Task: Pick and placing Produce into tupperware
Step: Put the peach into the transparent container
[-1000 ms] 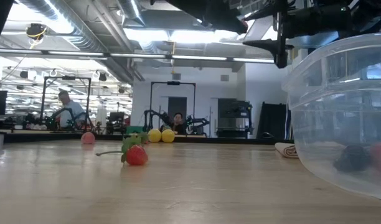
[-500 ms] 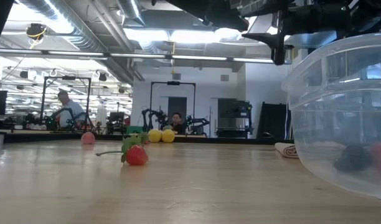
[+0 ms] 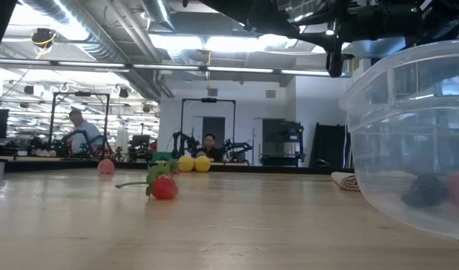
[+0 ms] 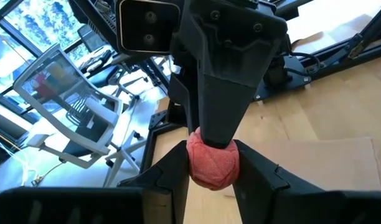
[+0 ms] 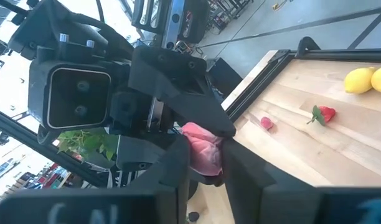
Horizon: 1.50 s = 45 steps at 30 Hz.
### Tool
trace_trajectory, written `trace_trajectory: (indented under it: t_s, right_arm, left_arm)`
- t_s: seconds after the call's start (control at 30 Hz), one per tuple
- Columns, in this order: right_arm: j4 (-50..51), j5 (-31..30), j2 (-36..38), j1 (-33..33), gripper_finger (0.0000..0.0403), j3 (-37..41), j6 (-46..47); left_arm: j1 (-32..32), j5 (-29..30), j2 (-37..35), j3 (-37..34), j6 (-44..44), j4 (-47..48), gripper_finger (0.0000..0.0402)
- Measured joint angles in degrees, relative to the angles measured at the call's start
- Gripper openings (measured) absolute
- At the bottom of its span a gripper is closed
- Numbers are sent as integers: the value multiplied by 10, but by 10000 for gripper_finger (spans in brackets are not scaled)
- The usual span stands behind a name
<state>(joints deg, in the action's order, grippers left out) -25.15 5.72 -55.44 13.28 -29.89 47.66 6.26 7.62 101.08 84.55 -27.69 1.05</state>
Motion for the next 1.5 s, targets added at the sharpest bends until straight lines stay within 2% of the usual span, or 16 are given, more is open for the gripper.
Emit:
trace_trajectory:
  t_s: [0.3, 0.47, 0.6, 0.7, 0.83, 0.97, 1.03, 1.1, 1.27, 1.37, 1.5]
  right_arm:
    - [4, 4, 0, 0, 62, 0, -4]
    - [4, 19, 0, 0, 55, 1, -4]
    - [27, 53, 0, 0, 54, 1, -3]
    - [40, 104, 0, -1, 54, 1, -41]
    - [39, 193, 0, -16, 54, 1, -105]
    - [67, 232, 0, -46, 54, 1, -127]
    - [83, 243, 0, -75, 54, 0, -157]
    - [126, 225, -1, -109, 54, -20, -197]
    - [352, 59, -7, -199, 54, -128, -287]
    - [472, -29, -30, -248, 54, -199, -286]
    - [561, -92, -90, -305, 54, -268, -231]
  left_arm:
    - [0, -3, 0, 0, 1, 6, 139]
    - [-1, -1, -1, 0, 3, 19, 179]
    - [-3, 2, -1, 0, 4, 84, 224]
    - [-5, -2, -1, 0, 21, 162, 253]
    - [-2, -77, -1, 0, 66, 257, 270]
    - [11, -194, -1, 0, 138, 307, 273]
    - [17, -234, -1, 0, 174, 320, 271]
    - [20, -252, -1, 0, 203, 329, 269]
    - [17, -253, -1, 0, 215, 371, 273]
    - [11, -251, -1, 0, 214, 395, 274]
    - [-3, -251, -1, 0, 226, 438, 271]
